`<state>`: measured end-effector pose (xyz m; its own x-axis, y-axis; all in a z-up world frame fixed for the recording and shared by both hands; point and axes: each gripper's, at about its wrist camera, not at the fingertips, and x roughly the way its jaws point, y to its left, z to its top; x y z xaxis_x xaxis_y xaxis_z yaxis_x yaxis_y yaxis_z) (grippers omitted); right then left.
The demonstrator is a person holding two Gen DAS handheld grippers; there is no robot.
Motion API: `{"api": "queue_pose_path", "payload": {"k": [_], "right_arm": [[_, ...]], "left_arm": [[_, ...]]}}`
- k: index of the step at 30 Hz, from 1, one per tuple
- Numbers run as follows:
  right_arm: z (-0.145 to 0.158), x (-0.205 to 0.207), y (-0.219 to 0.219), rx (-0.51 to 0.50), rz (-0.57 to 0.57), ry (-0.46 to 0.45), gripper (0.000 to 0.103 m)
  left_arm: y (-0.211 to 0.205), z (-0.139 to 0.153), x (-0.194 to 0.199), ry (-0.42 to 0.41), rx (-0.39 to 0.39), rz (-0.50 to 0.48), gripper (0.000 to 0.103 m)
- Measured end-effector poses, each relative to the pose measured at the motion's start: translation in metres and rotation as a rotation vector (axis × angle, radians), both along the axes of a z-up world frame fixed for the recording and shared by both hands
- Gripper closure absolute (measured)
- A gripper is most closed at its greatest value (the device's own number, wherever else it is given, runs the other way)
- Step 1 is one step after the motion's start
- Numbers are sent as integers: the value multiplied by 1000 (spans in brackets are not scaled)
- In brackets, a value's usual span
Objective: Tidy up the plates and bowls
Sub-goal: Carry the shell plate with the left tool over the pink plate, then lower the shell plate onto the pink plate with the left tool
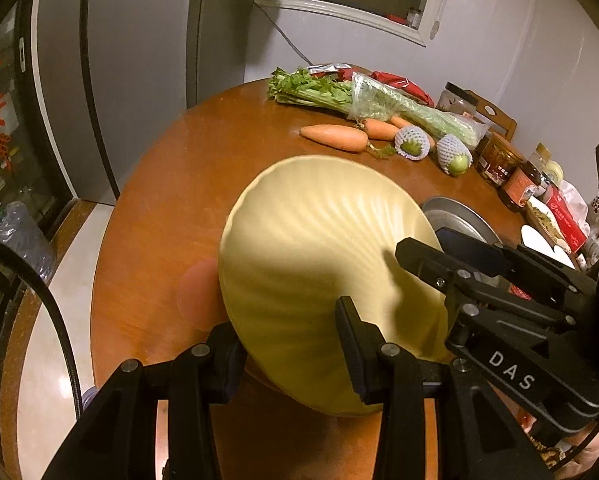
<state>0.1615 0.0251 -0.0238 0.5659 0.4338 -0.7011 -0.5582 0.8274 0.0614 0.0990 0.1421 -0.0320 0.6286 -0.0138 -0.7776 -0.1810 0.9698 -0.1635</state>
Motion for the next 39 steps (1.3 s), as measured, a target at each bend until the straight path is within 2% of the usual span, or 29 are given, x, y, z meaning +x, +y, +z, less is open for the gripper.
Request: {"api": "queue_pose_path", "payload": {"k": [13, 18, 32, 36, 39], "right_arm": [[-10, 4, 3, 13, 12, 6, 64], [-12, 5, 1, 25, 15, 12, 64], [-20, 8, 2, 31, 33, 45, 64], [-20, 8, 1, 34, 33, 47, 64], [-21, 8, 1, 36, 30, 47, 64]], "left_arm": [[3, -3, 1, 8, 24, 15, 61], [-3, -1, 0, 18, 91, 14, 60], [1, 3, -6, 25, 93, 51, 59], [4, 5, -10, 16, 93, 63, 52], [8, 7, -12, 13, 94, 78, 51]]}}
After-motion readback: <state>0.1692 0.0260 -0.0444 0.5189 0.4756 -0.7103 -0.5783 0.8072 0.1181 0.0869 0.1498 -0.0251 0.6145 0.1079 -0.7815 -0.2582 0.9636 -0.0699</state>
